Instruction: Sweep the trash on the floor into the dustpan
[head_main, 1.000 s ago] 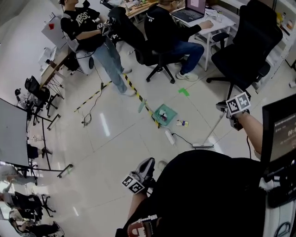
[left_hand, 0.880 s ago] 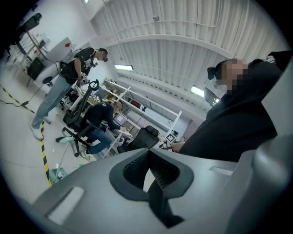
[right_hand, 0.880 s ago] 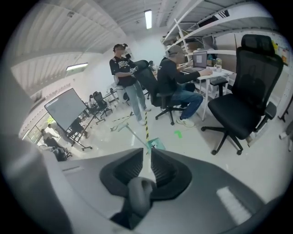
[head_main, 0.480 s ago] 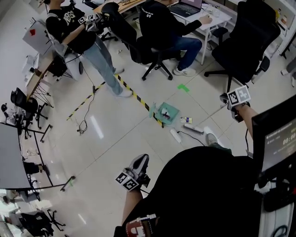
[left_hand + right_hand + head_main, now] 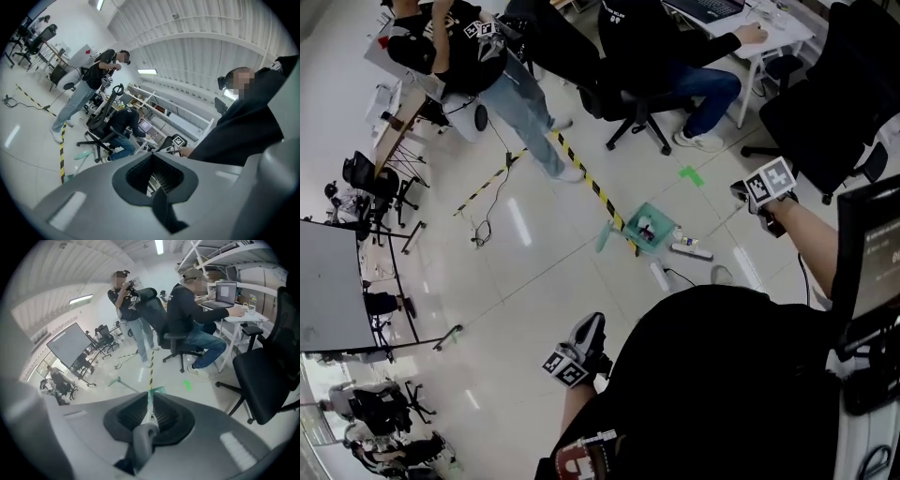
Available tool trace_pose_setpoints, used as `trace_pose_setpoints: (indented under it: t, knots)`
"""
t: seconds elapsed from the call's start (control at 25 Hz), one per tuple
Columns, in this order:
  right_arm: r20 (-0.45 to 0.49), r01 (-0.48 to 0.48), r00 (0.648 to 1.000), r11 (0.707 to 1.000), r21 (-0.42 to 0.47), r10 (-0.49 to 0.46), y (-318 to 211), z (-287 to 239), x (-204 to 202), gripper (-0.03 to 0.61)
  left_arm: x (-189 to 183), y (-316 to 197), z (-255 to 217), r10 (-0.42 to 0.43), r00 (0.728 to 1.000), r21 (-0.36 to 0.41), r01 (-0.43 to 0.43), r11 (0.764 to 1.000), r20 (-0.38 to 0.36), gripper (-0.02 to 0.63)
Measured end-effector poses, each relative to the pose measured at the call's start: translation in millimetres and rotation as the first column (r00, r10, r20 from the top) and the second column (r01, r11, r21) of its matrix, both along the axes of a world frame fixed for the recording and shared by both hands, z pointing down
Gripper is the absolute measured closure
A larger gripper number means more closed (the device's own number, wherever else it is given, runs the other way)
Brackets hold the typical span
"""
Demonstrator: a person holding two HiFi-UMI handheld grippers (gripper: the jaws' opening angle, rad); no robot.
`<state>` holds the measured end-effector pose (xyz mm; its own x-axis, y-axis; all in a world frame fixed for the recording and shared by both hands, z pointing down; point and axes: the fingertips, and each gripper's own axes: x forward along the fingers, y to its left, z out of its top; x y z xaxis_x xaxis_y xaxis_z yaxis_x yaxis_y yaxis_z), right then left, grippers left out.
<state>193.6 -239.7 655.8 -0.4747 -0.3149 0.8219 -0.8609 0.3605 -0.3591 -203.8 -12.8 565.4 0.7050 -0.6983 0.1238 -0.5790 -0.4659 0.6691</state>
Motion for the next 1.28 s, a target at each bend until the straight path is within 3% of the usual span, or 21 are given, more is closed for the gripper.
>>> trace_pose_setpoints:
  t: [0.16,0.36,0.6,0.72,0.92,1.28]
  knots:
    - [-0.038,0.04,0.999,0.999,0.026,-0.039,-32.1,-1.0,2.5,0.548,11.0,-18.9,0.1,0.072,0.997,-0.01,-0.072,0.997,0.006,0.618]
    - [-0.15,0.027,0.989,0.994,0.104,-0.012,-51.7,-3.7,5.1,0.557,-12.7,-33.6,7.2,0.164,0.986,-0.005,-0.164,0.986,0.029,0.618]
    - [-0.224,0.122,0.971,0.974,0.191,-0.078,-71.1,-22.5,-18.7,0.565,-34.7,-45.2,-3.9,0.138,0.99,0.012,-0.138,0.99,0.033,0.618]
    - [-0.254,0.231,0.952,0.944,0.234,-0.17,-84.3,-26.3,-39.2,0.568,-32.5,-41.4,-4.3,0.12,0.992,0.01,-0.12,0.993,0.04,0.618]
    - [-0.284,0.406,0.903,0.86,0.309,-0.324,-101.3,-31.9,-85.8,0.575,-32.6,-29.9,-8.6,0.092,0.994,0.005,-0.093,0.996,0.06,0.618]
    - [-0.324,0.476,0.873,0.778,0.41,-0.363,-129.9,-42.2,-137.8,0.581,-46.6,-15.8,-6.8,0.028,0.997,0.001,-0.028,1.0,0.071,0.618]
